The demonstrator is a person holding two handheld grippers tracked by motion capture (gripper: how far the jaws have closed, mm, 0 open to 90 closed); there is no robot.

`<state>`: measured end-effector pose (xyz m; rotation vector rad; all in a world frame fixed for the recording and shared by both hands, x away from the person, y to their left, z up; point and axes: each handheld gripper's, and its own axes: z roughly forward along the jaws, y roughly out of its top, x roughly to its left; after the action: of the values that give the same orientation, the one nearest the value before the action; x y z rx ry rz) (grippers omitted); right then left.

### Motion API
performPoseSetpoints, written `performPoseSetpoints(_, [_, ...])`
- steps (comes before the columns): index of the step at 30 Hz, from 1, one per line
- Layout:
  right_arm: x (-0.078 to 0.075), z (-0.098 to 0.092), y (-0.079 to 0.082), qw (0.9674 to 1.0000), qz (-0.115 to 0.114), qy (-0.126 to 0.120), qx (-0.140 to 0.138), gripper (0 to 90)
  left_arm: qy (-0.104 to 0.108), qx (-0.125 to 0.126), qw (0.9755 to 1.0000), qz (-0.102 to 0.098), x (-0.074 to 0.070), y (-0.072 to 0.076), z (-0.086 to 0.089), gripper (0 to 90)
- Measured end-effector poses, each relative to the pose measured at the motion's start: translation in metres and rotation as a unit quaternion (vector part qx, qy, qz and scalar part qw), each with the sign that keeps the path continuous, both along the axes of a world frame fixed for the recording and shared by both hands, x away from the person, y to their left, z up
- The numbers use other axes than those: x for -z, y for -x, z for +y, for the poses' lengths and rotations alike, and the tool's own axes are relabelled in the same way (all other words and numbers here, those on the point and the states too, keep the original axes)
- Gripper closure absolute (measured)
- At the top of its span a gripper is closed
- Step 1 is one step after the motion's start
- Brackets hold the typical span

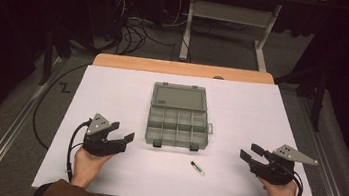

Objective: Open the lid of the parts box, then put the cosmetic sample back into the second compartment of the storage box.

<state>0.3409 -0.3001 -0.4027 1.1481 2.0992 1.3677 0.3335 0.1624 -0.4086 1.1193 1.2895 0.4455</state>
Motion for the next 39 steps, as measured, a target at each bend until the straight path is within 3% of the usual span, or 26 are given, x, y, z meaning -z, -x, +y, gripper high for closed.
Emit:
performPoseSetpoints(5, [0.003,-0.003,0.001,1.0,-0.003,-0.002,0.002,45.8,0.004,-0.003,1.0,-0.003,0.003,0.003,0.001,31.4])
performPoseSetpoints(24, [0.003,0.001,0.004,0.9999,-0.012,0.001,0.002,46.1,-0.013,-0.001,0.9999,-0.003,0.013,0.01,-0.001,30.6])
performPoseSetpoints(39, [-0.006,0.031,-0.002,0.9979,0.032,0.045,-0.035,56.0,-0.014,0.003,0.9999,-0.006,0.014,0.012,-0.003,29.1])
